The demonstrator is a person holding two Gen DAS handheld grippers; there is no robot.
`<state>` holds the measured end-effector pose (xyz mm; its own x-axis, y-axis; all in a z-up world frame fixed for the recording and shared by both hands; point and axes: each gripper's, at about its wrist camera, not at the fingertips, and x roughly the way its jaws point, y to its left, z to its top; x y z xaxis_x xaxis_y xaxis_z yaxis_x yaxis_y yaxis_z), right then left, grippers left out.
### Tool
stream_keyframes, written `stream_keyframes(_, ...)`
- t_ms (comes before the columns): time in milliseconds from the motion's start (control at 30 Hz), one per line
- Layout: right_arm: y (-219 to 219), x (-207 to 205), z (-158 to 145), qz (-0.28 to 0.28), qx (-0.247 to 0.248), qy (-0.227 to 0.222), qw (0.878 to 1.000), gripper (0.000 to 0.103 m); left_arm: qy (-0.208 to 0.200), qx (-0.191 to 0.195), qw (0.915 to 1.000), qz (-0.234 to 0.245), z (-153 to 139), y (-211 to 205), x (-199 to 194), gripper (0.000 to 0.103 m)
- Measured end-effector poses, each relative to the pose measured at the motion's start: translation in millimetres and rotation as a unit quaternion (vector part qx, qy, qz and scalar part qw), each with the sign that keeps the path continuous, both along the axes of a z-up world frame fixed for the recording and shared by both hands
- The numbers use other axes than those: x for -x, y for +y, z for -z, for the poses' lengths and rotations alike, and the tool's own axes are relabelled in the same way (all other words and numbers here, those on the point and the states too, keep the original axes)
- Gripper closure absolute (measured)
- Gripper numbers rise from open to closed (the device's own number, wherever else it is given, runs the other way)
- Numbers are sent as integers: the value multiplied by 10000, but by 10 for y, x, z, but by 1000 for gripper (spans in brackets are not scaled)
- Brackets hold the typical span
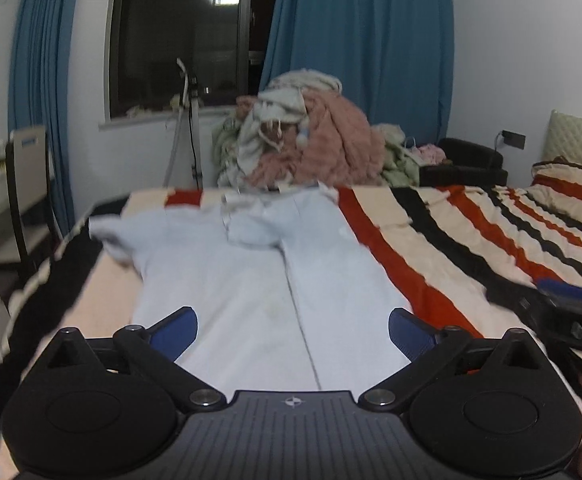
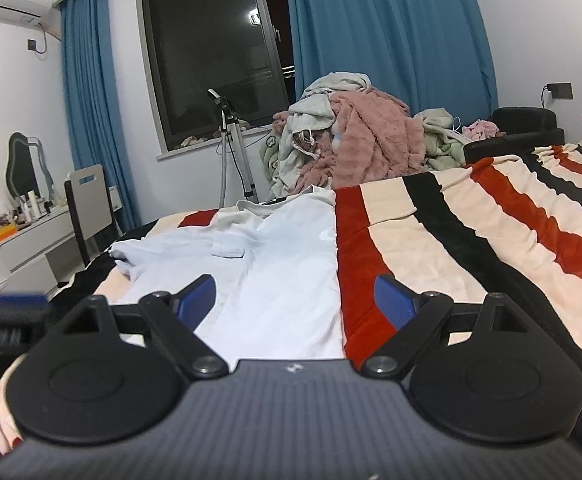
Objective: Fold clothes
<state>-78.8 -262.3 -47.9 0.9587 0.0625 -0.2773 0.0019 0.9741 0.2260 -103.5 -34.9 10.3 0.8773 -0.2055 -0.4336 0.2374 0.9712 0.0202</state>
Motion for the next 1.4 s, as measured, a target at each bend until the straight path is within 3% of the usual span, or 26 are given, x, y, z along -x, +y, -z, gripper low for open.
stream_keyframes(67,22,-7,0,5,43,-23,10000,15,-124,57,9999,-72,37,47,-49,0)
stream_keyframes(300,111,-79,33,-31,183,25,9998,15,283,208,9993,-157,242,254,-107,0)
stream_keyframes(400,153,-97,45,-49,249,62,9997,15,334,357,9987,-161,248,310,-122,0)
stream_keyframes(867,178,-130,89,40,375,244,9990,15,427,336,9984,-172,240,322,-87,0)
stream_keyframes(1067,160,-173,123,-71,222,300,9993,15,272,428,9983,-288,112,446,-56,1)
stream_keyframes(1233,265,-531,159,-90,294,493,9983,16,55,483,9979,-429,-35,612,-38,1)
stream_keyframes(1400,596,-1095,206,-505,266,773,9954,16,-121,561,9965,-602,-171,829,-58,0)
